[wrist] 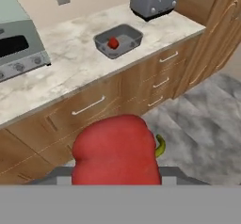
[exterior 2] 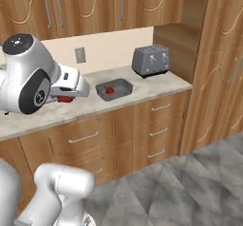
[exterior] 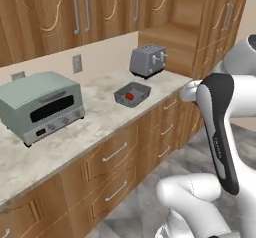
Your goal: Take the bell pepper and bell pepper out of the freezer and place them in the tupperware container on the counter. Then put the tupperware containing the vegetables back in the freezer.
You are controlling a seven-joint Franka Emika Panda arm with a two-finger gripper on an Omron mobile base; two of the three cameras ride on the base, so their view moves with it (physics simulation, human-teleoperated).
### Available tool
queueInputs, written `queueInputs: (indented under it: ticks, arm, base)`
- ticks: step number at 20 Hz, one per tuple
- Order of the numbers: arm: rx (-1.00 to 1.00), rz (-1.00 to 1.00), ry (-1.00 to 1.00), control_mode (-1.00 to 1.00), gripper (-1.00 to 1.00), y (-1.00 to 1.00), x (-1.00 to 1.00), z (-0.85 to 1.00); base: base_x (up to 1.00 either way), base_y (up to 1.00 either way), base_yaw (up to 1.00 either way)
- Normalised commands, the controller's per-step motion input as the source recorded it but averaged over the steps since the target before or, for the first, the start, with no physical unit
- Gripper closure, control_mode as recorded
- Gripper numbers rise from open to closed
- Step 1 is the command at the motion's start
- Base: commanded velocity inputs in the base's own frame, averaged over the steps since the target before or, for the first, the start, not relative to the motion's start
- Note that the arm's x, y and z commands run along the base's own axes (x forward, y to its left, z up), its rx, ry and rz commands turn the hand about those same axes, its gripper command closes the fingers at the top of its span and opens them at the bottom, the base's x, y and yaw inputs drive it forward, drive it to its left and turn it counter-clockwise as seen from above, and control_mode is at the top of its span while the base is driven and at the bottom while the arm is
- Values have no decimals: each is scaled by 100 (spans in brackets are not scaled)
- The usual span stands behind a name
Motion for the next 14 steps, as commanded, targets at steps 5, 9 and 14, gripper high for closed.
queueInputs:
  ticks: [5,9,14]
  arm:
    - [0,0,0,100,100,0,0,0]
    - [0,0,0,100,100,0,0,0]
    - [0,0,0,100,100,0,0,0]
  base:
    - [100,-59,4]
    - [100,-54,32]
    - [88,-51,58]
